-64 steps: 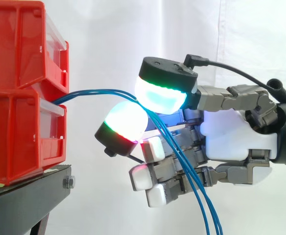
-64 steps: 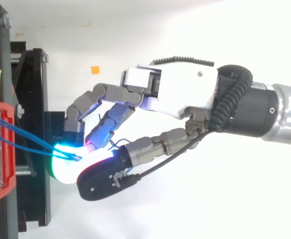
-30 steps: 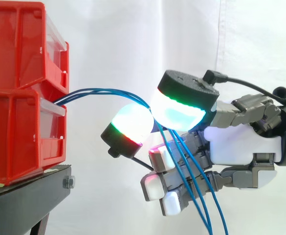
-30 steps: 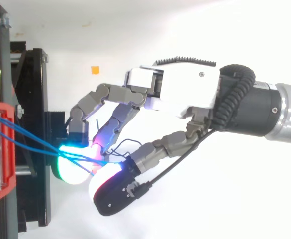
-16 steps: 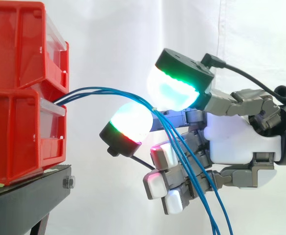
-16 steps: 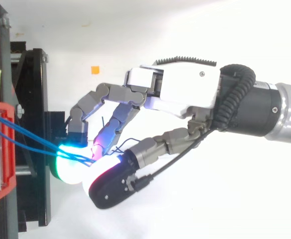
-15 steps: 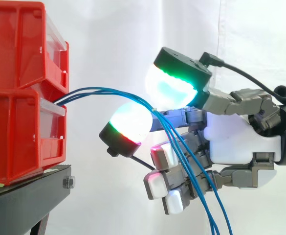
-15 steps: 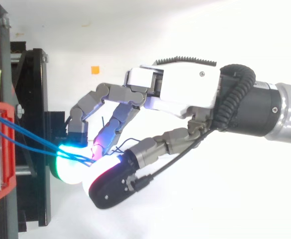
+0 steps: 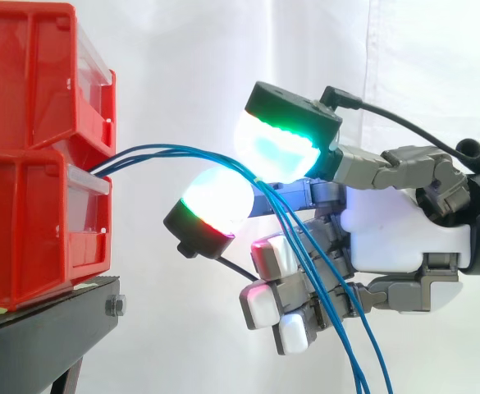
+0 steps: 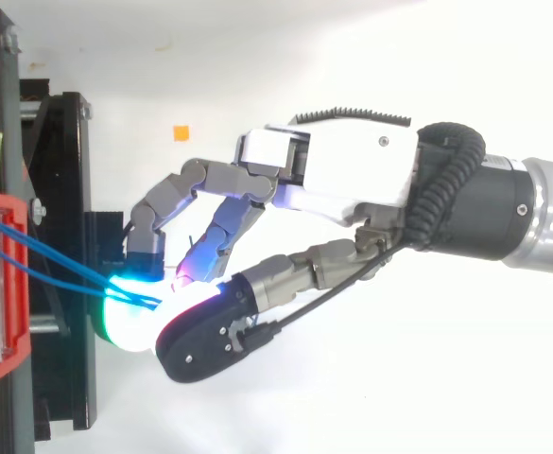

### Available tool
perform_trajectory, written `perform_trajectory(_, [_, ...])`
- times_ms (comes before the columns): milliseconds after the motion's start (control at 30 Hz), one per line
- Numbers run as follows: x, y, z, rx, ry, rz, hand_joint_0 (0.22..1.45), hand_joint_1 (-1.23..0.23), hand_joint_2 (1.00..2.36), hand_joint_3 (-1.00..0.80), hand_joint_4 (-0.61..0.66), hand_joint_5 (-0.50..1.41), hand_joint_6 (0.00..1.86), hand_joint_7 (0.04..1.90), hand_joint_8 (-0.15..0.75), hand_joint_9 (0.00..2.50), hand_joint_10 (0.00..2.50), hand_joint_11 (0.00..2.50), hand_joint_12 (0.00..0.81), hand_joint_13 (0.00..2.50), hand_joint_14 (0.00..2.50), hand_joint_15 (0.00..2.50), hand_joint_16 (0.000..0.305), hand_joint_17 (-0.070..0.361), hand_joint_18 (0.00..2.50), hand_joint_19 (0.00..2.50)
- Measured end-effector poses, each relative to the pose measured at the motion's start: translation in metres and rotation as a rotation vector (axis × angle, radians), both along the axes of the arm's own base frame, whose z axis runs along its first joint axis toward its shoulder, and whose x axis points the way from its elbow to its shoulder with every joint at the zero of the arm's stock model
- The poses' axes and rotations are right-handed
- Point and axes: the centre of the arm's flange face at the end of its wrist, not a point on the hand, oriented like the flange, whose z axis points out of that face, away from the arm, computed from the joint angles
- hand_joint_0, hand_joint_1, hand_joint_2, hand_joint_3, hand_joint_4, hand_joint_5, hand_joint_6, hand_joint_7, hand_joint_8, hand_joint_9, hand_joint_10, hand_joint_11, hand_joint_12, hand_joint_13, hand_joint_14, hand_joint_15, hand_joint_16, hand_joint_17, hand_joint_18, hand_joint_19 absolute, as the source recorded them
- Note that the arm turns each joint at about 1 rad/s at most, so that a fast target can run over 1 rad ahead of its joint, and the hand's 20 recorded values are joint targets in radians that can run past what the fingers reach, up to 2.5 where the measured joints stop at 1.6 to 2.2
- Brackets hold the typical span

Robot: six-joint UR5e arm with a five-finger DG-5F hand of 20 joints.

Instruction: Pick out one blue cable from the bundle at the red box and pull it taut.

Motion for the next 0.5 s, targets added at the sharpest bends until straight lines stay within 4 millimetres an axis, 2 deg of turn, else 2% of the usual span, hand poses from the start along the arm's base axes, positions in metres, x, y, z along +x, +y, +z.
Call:
perform_trajectory(233, [0.0005,-0.0003,0.0008,0.0,-0.002,0.0,0.71,-0.83,1.01,-0.38,-0.06,-0.14,0.94,0.87,0.286,1.11,0.03,0.75,0.36,1.02,0.02,0.52,0.047,0.106,0.96,0.53])
perform_trajectory(500, [0.0007,0.0001,0.0012,0.0,-0.003,0.001,0.74,-0.86,1.0,-0.5,-0.11,-0.14,0.95,0.84,0.284,1.15,0.03,0.75,0.354,1.03,0.02,0.52,0.047,0.106,0.99,0.53])
